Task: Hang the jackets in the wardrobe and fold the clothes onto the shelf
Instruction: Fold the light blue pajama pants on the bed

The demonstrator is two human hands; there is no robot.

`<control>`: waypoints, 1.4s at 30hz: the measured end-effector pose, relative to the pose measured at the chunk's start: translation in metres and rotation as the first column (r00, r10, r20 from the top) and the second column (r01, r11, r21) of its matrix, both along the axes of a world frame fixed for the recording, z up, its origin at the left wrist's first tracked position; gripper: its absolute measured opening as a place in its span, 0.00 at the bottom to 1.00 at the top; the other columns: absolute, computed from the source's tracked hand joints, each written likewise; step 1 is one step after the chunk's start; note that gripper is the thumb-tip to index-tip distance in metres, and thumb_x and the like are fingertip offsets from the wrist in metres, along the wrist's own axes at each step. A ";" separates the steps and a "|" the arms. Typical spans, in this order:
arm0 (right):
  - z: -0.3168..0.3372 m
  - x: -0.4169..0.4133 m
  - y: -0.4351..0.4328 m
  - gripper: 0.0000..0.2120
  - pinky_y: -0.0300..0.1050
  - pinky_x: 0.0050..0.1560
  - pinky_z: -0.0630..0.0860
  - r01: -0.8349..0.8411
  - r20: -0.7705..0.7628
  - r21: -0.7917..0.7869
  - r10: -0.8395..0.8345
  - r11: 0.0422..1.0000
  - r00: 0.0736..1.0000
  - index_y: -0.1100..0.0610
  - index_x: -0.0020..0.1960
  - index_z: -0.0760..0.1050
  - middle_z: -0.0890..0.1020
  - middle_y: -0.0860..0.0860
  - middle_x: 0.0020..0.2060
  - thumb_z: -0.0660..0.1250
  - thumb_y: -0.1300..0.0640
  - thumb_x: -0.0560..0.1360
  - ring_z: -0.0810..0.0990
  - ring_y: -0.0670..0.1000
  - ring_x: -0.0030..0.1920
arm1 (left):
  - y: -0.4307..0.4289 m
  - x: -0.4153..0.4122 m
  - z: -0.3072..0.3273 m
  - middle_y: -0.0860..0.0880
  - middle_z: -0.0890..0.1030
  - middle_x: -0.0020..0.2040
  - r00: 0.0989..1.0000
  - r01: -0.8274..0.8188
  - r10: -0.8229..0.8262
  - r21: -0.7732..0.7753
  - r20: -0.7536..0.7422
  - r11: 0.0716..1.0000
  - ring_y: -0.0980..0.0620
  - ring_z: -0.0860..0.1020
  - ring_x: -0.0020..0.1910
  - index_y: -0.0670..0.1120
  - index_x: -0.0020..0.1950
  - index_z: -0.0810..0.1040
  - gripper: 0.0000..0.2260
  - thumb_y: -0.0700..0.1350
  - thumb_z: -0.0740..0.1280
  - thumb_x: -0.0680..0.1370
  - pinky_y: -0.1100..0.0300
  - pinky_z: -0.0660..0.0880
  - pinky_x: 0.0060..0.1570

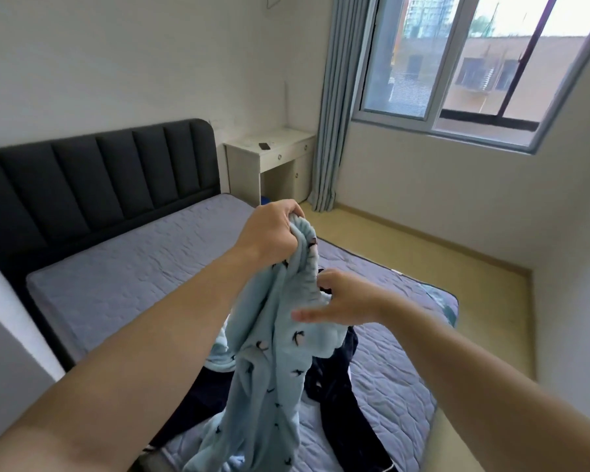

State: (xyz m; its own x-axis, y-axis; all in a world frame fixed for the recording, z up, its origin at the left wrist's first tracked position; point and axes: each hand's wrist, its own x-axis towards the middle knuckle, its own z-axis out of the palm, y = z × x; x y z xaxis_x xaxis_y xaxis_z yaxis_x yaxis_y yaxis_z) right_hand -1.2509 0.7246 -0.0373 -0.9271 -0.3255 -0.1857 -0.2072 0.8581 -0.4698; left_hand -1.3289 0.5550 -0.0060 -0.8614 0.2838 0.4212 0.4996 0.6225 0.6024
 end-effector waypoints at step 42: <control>0.160 -0.156 0.100 0.19 0.50 0.54 0.67 0.271 -0.732 0.621 0.421 0.735 0.536 0.44 0.69 0.65 0.78 0.45 0.46 0.56 0.58 0.81 0.78 0.50 0.39 | -0.077 -0.074 0.155 0.43 0.80 0.47 0.756 -0.607 0.620 -0.129 0.209 0.784 0.44 0.79 0.46 0.40 0.46 0.81 0.08 0.40 0.68 0.69 0.53 0.79 0.44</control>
